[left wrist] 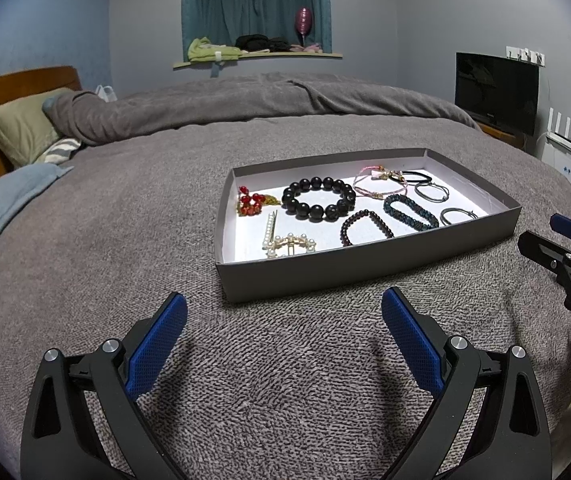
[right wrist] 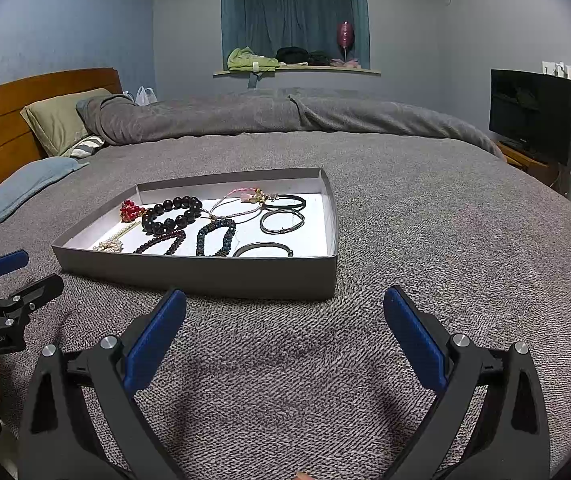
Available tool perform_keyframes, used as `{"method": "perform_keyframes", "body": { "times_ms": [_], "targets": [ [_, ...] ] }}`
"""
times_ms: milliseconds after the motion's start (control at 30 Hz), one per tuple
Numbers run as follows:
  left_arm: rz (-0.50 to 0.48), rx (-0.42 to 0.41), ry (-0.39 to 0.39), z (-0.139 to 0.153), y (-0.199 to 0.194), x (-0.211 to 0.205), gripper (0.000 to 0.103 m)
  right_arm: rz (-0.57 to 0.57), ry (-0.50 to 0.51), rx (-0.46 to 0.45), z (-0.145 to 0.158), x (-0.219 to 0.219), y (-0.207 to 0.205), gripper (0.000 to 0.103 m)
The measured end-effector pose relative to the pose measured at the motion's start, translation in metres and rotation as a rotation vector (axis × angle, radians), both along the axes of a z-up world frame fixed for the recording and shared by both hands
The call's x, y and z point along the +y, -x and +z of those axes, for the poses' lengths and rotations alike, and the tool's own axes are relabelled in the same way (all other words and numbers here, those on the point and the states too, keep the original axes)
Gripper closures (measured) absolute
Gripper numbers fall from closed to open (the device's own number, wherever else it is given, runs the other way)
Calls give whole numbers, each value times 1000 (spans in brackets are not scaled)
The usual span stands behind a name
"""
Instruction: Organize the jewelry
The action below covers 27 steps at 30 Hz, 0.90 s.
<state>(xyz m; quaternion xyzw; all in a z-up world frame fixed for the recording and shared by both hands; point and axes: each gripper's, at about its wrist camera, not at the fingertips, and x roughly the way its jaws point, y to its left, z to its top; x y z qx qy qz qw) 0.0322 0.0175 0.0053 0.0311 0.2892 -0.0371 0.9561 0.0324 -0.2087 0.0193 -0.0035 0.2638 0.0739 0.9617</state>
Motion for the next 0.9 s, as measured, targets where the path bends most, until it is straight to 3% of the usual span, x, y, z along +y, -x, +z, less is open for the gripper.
{"method": "perform_keyframes", "body": {
  "times_ms": [433, 700, 900],
  "targets": [
    [-1, -8, -5, 1, 2, 0, 6, 2, 2, 2, -1, 0, 1, 5],
    [5, -43, -47, 4, 3, -1, 6, 2, 3, 3, -1, 0, 0, 5],
    [6, 10, -14, 0, -4, 3, 6, 2, 1, 4, -1, 0, 0, 5]
  ]
}}
